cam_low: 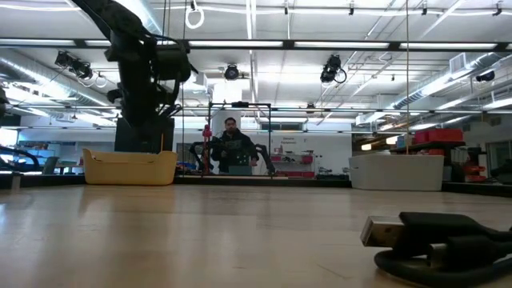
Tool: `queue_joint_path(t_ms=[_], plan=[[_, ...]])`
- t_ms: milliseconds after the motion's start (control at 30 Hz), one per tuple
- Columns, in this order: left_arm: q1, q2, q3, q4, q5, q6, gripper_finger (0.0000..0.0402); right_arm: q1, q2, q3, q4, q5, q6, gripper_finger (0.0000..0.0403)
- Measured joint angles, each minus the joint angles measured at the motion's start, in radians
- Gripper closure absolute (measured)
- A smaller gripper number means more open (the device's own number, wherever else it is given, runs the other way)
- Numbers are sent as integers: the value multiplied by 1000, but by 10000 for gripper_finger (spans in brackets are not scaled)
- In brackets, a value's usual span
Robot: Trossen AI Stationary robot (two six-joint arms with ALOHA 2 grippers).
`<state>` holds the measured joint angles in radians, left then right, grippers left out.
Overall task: Pick & Place USB Port
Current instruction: Put the purple charger cable into the yellow bin
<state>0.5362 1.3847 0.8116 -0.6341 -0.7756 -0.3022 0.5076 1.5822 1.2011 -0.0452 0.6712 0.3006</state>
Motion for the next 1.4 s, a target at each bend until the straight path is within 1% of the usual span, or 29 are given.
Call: queue_joint_path(t_ms=[100,267,433,633,800,1400], plan=[[23,16,0,-3,-10,8,385,0,0,0,0,-1,-15,296],[60,27,0,-32,-83,11,385,0,0,0,-2,-2,-33,296],[93,31,1,-53,-123,52,382,0,0,0,-3,-9,-37,295],[109,31,1,-56,-123,88,335,0,0,0,-10,-10,-48,295],[109,31,1,-52,-122,89,313,0,1,0,-21,-10,-51,295],[109,31,1,-54,-133,89,305,0,1,0,-24,-10,-48,295]])
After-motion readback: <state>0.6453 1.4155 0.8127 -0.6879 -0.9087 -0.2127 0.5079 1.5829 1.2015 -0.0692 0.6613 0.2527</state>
